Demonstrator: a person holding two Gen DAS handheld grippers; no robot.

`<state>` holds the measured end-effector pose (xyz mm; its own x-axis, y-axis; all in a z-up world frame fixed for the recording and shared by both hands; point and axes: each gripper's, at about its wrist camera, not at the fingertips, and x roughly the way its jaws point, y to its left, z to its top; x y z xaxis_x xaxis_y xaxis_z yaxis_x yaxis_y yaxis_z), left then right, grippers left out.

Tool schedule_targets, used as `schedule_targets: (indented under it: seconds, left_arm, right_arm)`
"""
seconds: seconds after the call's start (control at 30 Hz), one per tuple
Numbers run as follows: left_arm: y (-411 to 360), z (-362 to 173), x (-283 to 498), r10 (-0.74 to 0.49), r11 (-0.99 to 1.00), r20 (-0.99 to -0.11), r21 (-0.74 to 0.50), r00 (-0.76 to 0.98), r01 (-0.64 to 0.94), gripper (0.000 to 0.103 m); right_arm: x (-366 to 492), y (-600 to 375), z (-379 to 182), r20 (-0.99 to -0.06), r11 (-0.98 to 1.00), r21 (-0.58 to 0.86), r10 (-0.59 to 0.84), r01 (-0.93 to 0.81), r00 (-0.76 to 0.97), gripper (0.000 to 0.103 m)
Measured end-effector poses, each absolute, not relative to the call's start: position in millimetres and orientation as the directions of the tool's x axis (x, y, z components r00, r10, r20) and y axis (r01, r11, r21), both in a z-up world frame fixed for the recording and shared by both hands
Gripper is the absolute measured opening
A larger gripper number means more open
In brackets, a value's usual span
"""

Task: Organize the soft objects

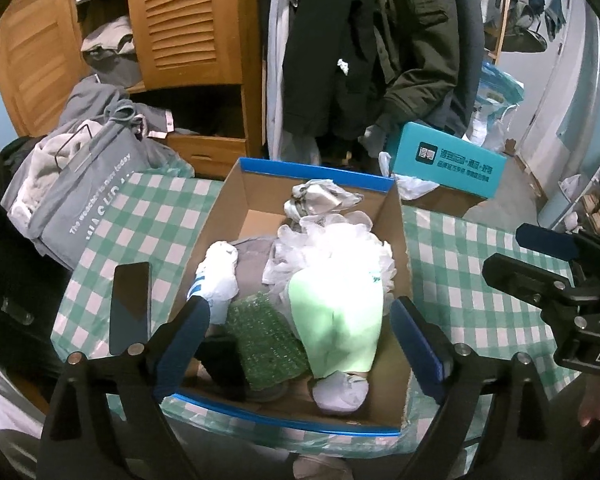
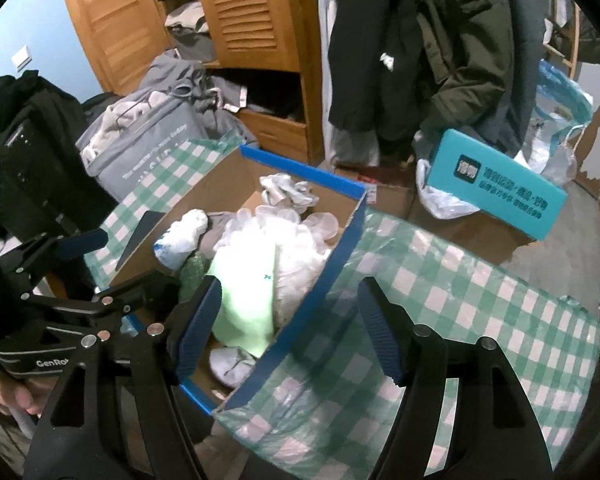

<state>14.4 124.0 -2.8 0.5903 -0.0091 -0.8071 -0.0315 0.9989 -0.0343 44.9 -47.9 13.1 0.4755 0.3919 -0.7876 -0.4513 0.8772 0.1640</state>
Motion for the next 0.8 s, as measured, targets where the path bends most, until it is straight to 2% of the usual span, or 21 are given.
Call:
schedule_targets:
  seconds: [0.17, 0.8]
  left_arm:
    - [117, 5, 12, -0.010, 0.999, -0.785, -0.036, 0.619, -0.030, 0.101]
    - [91, 5, 14, -0.014, 1.000, -0.785, 0.005, 0.619, 0.029, 0.101]
  right_arm:
    - [41, -63, 18, -0.771, 0.888, 0.158, 0.384, -0.431, 0.508, 0.071]
    - [43, -101, 19, -0.751, 0.924, 0.151, 0.338, -0.351, 0.567, 0.071]
